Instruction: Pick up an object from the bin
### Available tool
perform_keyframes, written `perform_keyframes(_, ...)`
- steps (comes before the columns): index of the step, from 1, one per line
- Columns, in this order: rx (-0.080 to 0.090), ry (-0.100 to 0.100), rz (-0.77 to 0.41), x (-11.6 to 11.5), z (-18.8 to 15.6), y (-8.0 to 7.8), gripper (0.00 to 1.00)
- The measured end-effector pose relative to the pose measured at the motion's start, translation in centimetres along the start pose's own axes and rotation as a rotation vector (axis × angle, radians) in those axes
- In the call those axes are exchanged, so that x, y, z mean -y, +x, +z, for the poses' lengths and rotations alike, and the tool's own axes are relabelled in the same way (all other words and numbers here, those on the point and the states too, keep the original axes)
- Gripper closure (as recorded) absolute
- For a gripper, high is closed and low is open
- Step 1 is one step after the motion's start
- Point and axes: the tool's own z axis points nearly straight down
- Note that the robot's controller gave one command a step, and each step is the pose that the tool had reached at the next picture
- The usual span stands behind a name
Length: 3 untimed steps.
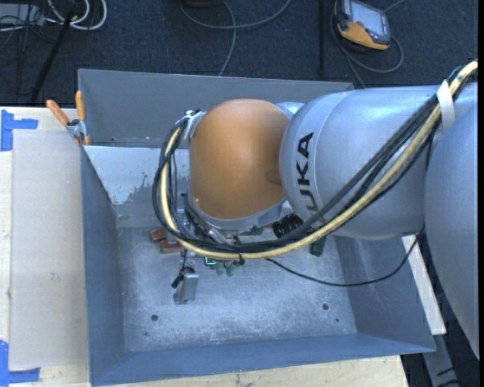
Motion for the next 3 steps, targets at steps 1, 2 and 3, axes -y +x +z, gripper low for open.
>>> perform_keyframes(1,0.008,-0.002,-0.066,3.3,13.8,-9.2,0.0)
perform_keyframes(2,0.012,-0.003,-0.032,5.5,10.2,-9.2,0.0)
perform_keyframes(3,0.007,-0.003,0.079,7.2,10.4,-9.0,0.0)
